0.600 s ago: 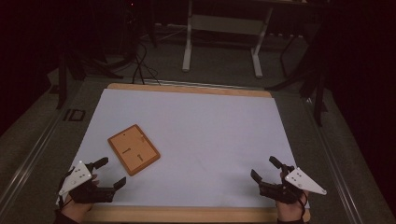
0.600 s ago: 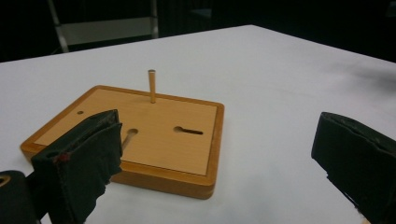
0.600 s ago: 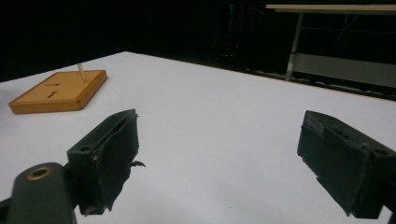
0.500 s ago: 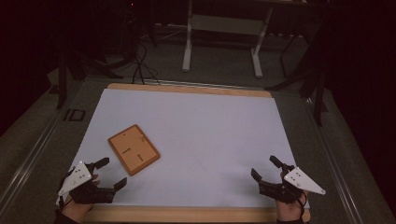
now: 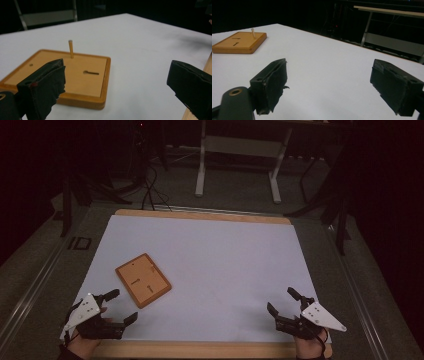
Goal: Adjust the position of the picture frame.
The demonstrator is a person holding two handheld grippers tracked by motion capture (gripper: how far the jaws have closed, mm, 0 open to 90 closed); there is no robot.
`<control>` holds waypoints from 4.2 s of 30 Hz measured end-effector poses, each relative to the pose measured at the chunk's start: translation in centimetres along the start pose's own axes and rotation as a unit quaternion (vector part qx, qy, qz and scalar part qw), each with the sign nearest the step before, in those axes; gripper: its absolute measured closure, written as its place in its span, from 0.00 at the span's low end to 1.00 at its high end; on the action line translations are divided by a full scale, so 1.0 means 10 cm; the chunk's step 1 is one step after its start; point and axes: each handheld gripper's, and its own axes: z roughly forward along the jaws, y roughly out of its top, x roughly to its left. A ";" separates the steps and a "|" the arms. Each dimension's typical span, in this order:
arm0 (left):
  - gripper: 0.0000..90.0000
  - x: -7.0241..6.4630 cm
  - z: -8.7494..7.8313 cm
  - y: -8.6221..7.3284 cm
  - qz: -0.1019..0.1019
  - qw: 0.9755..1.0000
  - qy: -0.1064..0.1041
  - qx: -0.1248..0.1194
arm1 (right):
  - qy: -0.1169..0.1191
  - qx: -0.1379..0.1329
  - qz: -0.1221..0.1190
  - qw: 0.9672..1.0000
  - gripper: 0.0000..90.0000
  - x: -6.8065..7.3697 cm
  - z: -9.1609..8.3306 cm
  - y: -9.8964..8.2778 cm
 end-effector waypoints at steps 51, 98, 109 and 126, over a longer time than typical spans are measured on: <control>0.37 0.71 1.04 0.32 0.002 0.990 0.022 0.136 | 0.025 -0.008 0.027 0.999 0.15 0.00 0.01 0.00; 0.94 0.74 1.42 0.18 0.013 0.988 0.025 0.152 | 0.048 0.016 0.041 0.998 0.15 -0.02 0.06 -0.04; 0.95 0.70 1.38 0.20 0.017 0.988 0.023 0.150 | 0.050 0.014 0.045 0.998 0.15 -0.02 0.06 -0.04; 0.95 0.69 1.24 0.38 0.009 0.992 0.027 0.122 | 0.052 0.015 0.053 0.997 0.15 -0.03 0.07 -0.05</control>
